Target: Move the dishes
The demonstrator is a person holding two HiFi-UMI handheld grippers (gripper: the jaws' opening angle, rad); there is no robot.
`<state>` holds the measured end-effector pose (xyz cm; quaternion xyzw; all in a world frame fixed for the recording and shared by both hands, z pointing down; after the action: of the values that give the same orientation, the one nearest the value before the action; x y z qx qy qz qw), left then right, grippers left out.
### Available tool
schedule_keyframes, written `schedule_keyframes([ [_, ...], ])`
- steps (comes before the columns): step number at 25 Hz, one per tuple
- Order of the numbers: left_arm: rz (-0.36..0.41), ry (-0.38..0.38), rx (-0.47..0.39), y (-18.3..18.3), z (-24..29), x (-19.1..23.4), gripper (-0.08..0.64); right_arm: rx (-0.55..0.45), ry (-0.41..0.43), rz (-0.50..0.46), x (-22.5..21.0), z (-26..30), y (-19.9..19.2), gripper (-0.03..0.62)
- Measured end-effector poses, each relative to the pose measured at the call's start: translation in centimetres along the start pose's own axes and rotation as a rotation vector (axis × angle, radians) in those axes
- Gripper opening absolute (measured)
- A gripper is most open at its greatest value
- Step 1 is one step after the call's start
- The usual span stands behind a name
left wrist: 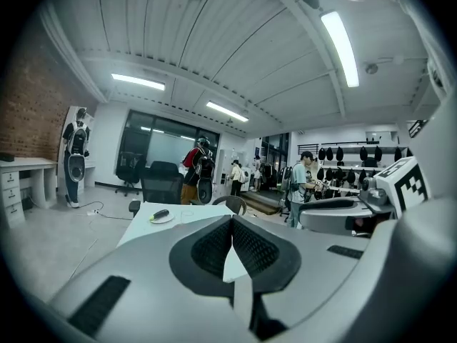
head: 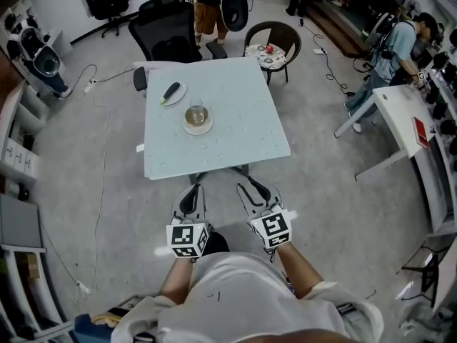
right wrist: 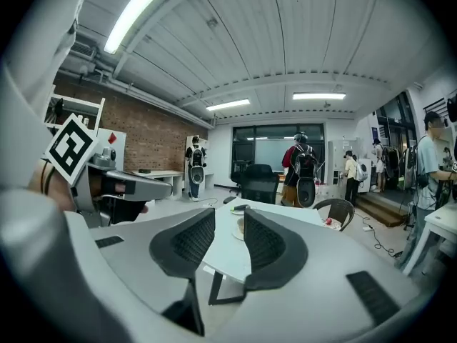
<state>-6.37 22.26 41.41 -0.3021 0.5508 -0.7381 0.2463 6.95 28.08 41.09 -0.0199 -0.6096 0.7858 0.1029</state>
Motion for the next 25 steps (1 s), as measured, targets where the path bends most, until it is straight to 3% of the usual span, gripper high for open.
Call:
schedule_keyframes([
  [7, 0.029, -0.059, -0.01, 2.8, 5.7, 7.0, 0.02, -0.001, -0.036, 0.008, -0.8, 8.4, 2.3, 0.129],
  [13, -0.003, -0.071, 0.029, 2.8, 9.2, 11.4, 0.02, 0.027, -0.043, 0.044, -1.8, 14.3, 2.8, 0.144],
  [25, -0.066, 0.068, 0.099, 1.3, 17.6, 15.8, 0.02, 0.079, 0.123, 0.041, -7.7, 24.4, 1.1, 0.181],
])
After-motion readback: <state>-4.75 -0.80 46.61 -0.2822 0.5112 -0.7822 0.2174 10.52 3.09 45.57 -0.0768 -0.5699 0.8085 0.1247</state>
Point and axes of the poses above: the fingertips, and each gripper's own axes: z forward along the fingers, x to its left, y out of its top, the point moved 2 cm from there along -z, backward along the fingers, and after that the axes turned 3 degrees about -z, right-handed, at the moved point
